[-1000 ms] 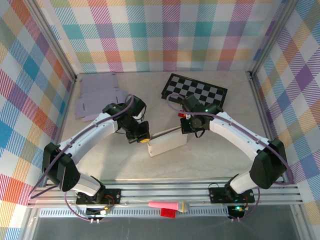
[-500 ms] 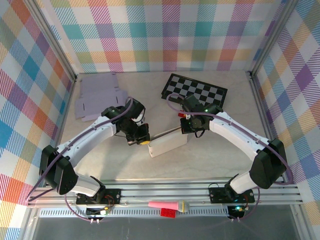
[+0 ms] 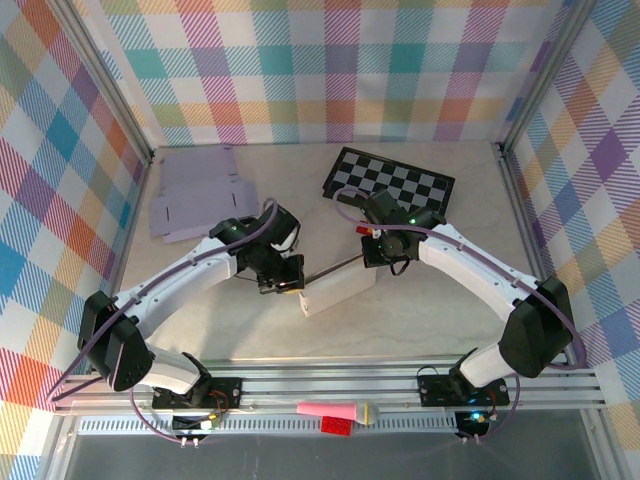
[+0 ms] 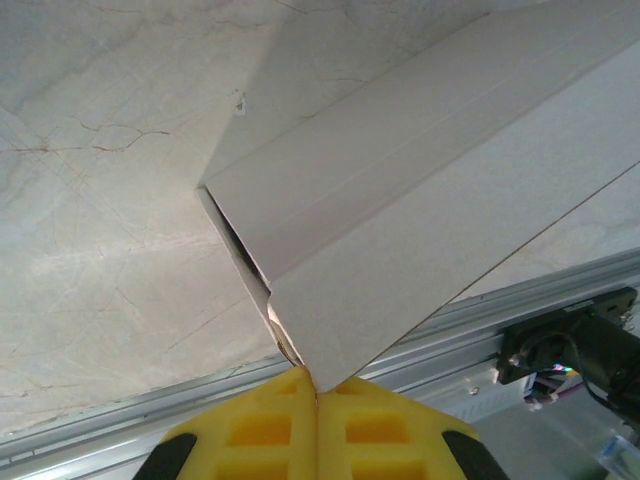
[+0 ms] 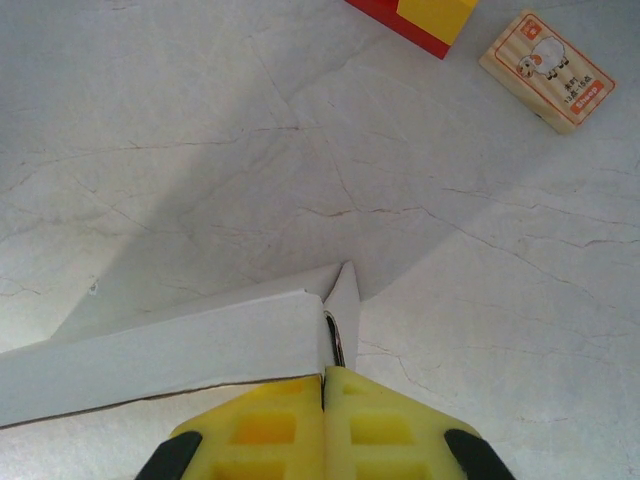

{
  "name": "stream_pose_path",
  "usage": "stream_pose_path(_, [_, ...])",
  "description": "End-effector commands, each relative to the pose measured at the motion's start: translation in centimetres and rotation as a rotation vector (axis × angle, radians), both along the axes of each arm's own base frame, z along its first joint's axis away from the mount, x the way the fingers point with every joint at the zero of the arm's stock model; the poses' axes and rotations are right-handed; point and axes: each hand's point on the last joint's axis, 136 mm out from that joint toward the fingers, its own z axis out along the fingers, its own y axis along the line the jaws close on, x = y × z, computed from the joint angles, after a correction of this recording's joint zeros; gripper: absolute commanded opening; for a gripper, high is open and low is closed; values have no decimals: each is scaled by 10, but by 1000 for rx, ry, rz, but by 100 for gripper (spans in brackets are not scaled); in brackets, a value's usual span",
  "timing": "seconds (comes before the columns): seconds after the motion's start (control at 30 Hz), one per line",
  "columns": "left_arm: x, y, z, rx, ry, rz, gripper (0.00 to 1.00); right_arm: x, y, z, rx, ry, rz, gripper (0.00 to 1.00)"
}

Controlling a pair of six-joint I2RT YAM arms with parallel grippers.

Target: Fold the paper box

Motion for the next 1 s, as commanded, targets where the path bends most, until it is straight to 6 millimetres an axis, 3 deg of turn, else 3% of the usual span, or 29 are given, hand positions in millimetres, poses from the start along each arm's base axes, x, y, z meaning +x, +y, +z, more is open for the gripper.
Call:
stream_pose_path(0.0, [-4, -1, -15, 45, -26, -43, 0, -20, 8, -18, -2, 90, 38, 0])
stream_pose_path(0.7, [-11, -2, -38, 202, -156, -45, 0, -34, 3, -23, -22, 104, 56, 0])
stream_pose_path(0.87, [-11, -1, -40, 227, -165, -46, 0, -40, -2, -15, -11, 115, 21, 0])
stream_pose_path(0.97, [-11, -1, -41, 234, -168, -44, 0, -46, -4, -10, 19, 132, -22, 6])
